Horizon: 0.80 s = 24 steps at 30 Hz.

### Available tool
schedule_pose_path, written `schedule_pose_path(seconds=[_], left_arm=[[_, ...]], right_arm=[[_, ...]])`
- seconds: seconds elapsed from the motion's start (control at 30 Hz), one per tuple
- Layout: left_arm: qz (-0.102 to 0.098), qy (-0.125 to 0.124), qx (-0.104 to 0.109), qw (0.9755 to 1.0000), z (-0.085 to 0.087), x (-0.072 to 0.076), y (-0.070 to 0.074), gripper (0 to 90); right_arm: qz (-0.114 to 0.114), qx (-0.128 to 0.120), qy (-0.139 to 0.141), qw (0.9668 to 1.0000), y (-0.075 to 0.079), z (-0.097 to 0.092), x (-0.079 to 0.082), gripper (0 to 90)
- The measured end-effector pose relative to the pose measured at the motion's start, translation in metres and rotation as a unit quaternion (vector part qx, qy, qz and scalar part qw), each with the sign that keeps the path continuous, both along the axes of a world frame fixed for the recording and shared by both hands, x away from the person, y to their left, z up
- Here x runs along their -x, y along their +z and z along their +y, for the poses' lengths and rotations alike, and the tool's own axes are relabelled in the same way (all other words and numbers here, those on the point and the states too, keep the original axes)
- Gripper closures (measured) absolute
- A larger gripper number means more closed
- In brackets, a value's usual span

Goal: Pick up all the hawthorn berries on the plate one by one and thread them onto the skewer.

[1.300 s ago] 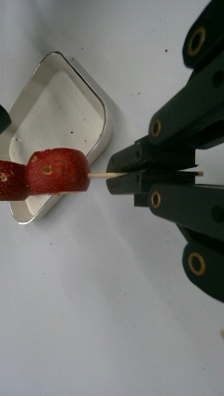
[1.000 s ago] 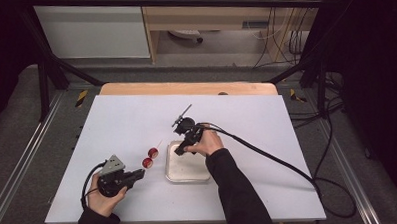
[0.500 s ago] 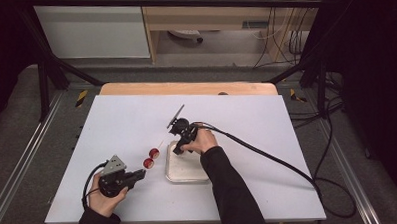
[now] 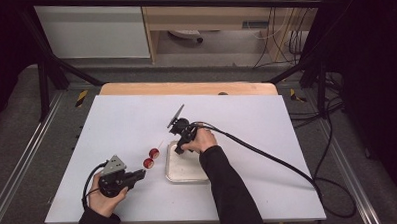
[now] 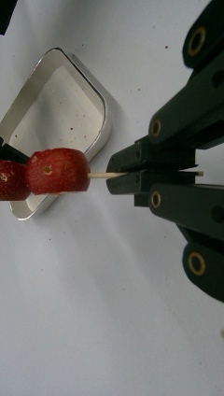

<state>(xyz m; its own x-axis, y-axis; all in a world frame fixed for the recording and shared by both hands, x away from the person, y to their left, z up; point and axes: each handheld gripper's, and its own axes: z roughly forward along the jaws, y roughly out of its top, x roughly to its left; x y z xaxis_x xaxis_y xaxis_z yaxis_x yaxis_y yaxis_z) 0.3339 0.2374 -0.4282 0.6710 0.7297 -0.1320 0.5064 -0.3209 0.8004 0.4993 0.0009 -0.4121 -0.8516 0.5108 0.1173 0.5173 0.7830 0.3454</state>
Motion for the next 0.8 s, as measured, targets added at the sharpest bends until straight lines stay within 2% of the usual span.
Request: schedule_pose_path(seconds=[0.1, 0.3, 0.53, 0.67, 0.8], left_arm=[[-0.001, 0.000, 0.001, 1.0000, 0.000, 0.000, 0.000, 88.4], [-0.004, -0.001, 0.000, 1.0000, -0.001, 0.002, 0.001, 88.4], [-0.007, -0.003, 0.001, 1.0000, -0.004, 0.003, 0.002, 88.4], [-0.010, -0.004, 0.000, 0.9999, -0.006, 0.005, 0.003, 88.4], [-0.015, -0.006, 0.001, 0.9999, -0.011, 0.007, 0.003, 88.4]], right_arm=[[-0.003, 0.005, -0.005, 1.0000, 0.003, -0.001, 0.002, 62.2], [-0.013, -0.007, -0.014, 0.9998, 0.020, -0.007, 0.013, 62.3], [-0.023, -0.046, -0.038, 0.9979, 0.036, -0.026, 0.031, 62.3], [-0.022, -0.087, -0.067, 0.9937, 0.038, -0.045, 0.041, 62.4], [-0.025, -0.151, -0.092, 0.9839, 0.036, -0.064, 0.054, 62.4]])
